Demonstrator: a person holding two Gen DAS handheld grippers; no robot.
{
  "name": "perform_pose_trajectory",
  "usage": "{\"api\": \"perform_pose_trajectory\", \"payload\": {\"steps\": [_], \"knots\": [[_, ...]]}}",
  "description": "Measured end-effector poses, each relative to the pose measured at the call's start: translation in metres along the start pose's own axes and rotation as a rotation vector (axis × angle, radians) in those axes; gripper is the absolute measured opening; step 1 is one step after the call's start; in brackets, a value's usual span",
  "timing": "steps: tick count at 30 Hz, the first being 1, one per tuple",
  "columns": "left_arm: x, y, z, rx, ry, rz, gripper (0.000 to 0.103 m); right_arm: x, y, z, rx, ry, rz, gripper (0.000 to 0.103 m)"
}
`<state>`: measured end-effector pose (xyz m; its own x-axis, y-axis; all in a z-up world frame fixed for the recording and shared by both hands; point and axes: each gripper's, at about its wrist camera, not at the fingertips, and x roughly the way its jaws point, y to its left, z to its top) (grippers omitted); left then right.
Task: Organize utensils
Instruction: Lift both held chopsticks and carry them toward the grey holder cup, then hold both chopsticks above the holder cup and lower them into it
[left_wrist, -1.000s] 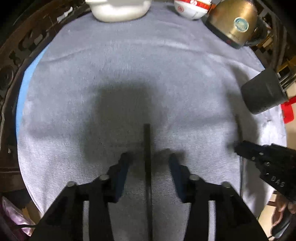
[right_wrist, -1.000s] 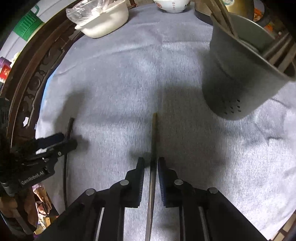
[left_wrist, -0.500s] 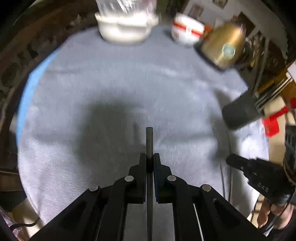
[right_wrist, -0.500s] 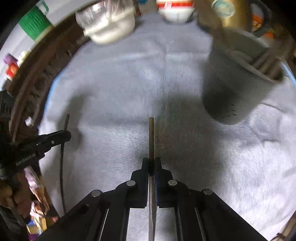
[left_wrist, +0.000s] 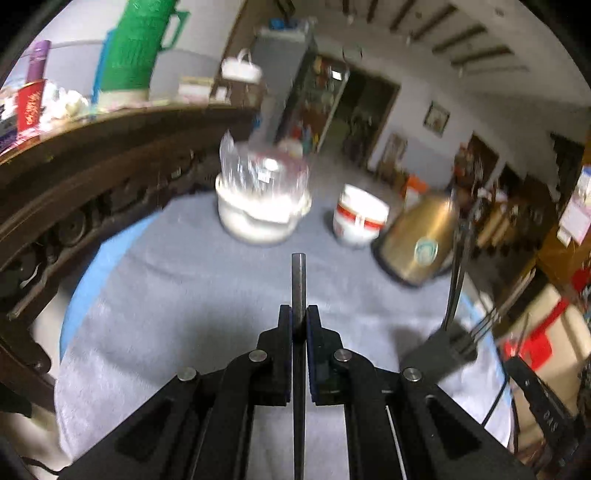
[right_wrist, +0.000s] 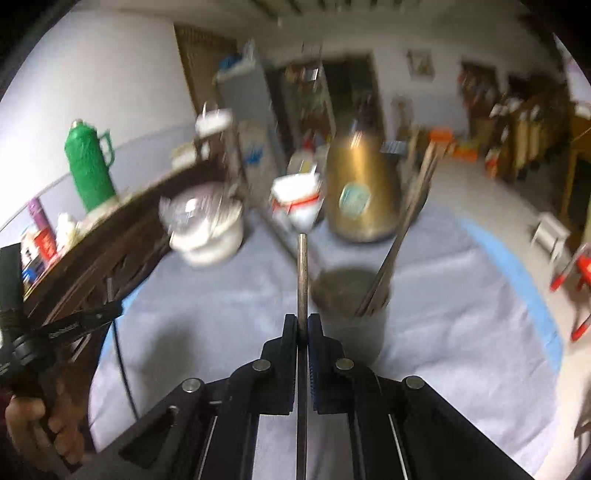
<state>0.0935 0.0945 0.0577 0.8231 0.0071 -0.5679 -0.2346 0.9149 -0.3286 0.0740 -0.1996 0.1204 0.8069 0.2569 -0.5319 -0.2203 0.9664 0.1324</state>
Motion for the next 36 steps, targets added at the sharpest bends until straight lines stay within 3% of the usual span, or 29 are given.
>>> {"api": "perform_pose_trajectory", "payload": {"steps": [5, 9, 15, 36], "knots": [[0.005, -0.013, 0.001, 0.001, -0.081, 0.017, 0.007, -0.010, -0.004, 0.004, 0.007, -0.147, -0.058, 0.006], [0.007, -0.023, -0.002, 0.037, -0.143, 0.054, 0.007, -0.001, -0.003, 0.001, 0.007, -0.186, -0.084, 0.006], [0.009, -0.027, -0.014, 0.107, -0.205, 0.107, 0.007, 0.006, -0.001, -0.012, -0.011, -0.171, -0.093, 0.006], [-0.089, -0.005, -0.043, 0.121, -0.252, 0.022, 0.008, -0.088, 0.006, -0.045, -0.084, -0.213, -0.066, 0.006]]}}
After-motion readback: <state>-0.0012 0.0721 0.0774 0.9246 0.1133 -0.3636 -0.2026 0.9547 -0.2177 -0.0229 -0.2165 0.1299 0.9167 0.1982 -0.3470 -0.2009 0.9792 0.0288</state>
